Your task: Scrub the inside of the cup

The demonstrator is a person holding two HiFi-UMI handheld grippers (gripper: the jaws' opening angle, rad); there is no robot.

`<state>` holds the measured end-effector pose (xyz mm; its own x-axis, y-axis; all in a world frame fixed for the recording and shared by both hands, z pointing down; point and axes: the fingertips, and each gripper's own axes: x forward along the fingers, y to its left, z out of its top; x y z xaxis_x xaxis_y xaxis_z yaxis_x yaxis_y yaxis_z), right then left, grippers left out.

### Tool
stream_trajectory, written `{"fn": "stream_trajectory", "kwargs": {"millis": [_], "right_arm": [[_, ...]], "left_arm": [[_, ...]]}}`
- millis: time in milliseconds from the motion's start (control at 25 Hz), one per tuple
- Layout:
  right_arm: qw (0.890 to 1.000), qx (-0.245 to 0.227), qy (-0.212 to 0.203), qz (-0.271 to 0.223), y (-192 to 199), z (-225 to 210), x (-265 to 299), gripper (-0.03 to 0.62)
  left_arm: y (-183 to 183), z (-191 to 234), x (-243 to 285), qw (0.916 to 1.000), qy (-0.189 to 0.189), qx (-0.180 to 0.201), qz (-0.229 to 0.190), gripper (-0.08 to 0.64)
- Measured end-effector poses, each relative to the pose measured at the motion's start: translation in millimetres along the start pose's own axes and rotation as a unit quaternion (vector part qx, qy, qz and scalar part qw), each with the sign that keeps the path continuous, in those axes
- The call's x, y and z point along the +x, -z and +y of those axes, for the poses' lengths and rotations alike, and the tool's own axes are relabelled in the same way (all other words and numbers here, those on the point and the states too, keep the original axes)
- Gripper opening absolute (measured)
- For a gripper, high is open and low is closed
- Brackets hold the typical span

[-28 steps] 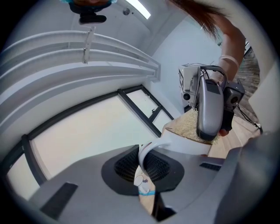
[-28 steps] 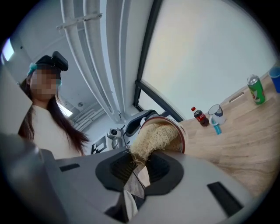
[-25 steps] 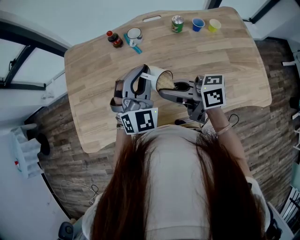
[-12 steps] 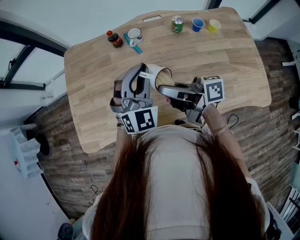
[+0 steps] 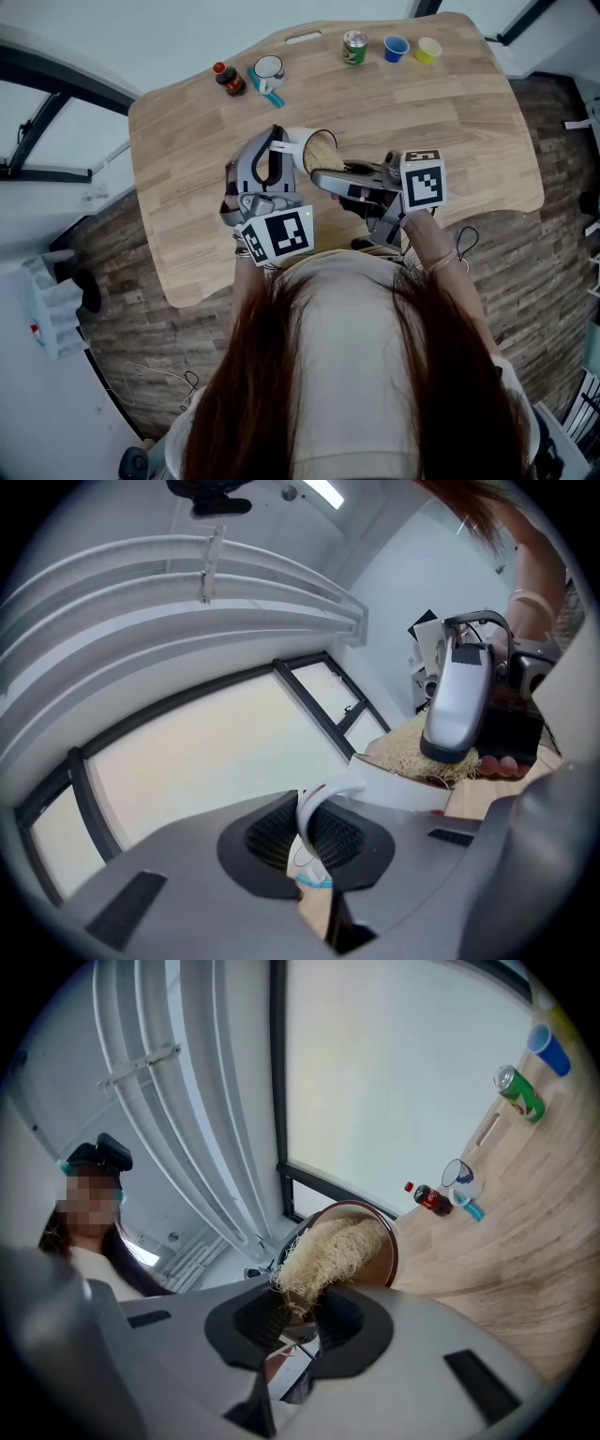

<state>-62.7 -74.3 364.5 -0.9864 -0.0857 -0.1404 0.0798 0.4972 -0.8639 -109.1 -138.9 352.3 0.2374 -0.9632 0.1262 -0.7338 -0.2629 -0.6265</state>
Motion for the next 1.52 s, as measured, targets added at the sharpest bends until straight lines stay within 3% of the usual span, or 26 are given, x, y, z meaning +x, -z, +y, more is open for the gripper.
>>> {"fn": "stream_trajectory", "kwargs": {"millis": [360,680,800,1080,1280,1520], "right_arm": [[0.992,-0.109,0.063,0.029,4,0,6,0.072],[0.961,-0.235,0.138,0.047,5,-2,11,0.072],[0.935,-0.304,0.172,0.057,5,-2,14,0.072],[0.850,-0.460,0.248,0.071,3,-4,19,0.073],[0.799,-0.528,0.279,0.068,-1,-4,19,0.072],[0.760,-0.571,0.303,0.070,-4,-3,20,0.073]], "left_arm": [[14,11,4,0.9964,-0.010,-0.072,0.044,0.025],[31,16,5,0.9855,-0.015,-0.148,0.082,0.025],[37,18,5,0.9784,-0.016,-0.182,0.097,0.025],[53,13,5,0.9493,0.001,-0.284,0.135,0.025],[62,4,6,0.9167,0.026,-0.369,0.151,0.025],[71,-5,6,0.8763,0.053,-0.452,0.159,0.025]]}}
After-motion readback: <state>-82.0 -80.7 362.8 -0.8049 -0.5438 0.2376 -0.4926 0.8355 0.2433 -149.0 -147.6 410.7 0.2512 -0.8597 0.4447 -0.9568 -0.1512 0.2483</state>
